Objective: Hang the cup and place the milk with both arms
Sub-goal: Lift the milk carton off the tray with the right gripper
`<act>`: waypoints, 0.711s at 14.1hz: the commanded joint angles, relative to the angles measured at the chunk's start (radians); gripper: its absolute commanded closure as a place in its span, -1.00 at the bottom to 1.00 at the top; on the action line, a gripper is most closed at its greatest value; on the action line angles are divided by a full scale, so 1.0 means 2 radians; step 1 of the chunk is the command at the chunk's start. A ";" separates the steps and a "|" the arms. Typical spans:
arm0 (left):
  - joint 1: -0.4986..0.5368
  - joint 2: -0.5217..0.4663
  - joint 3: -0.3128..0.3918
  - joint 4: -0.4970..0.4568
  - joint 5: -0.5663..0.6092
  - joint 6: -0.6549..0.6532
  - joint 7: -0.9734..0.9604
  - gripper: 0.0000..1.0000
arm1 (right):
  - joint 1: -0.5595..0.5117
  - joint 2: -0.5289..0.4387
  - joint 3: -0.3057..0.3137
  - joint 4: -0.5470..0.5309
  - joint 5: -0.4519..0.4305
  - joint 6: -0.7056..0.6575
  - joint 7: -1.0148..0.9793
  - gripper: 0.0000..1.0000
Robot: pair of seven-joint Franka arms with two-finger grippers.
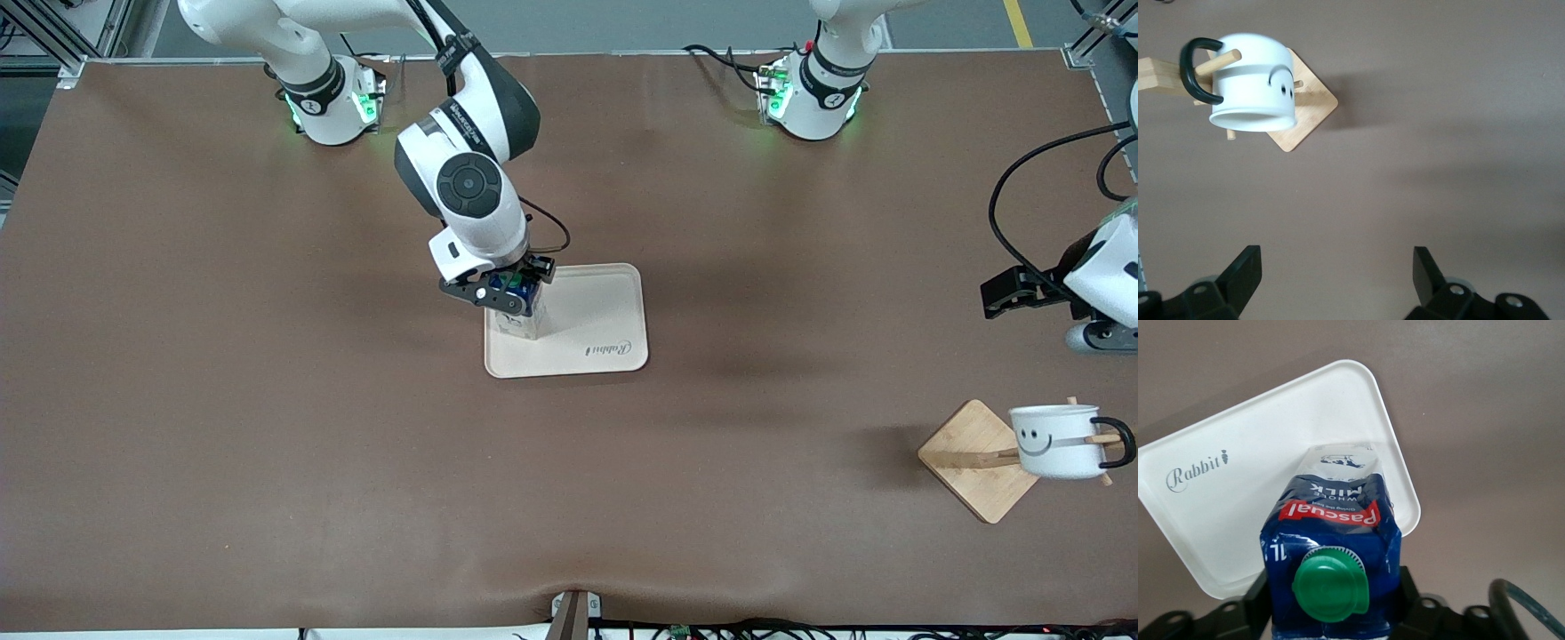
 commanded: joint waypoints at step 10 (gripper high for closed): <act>-0.141 -0.127 0.167 -0.085 -0.039 -0.022 0.032 -1.00 | -0.109 -0.028 -0.008 0.131 0.053 -0.229 -0.091 1.00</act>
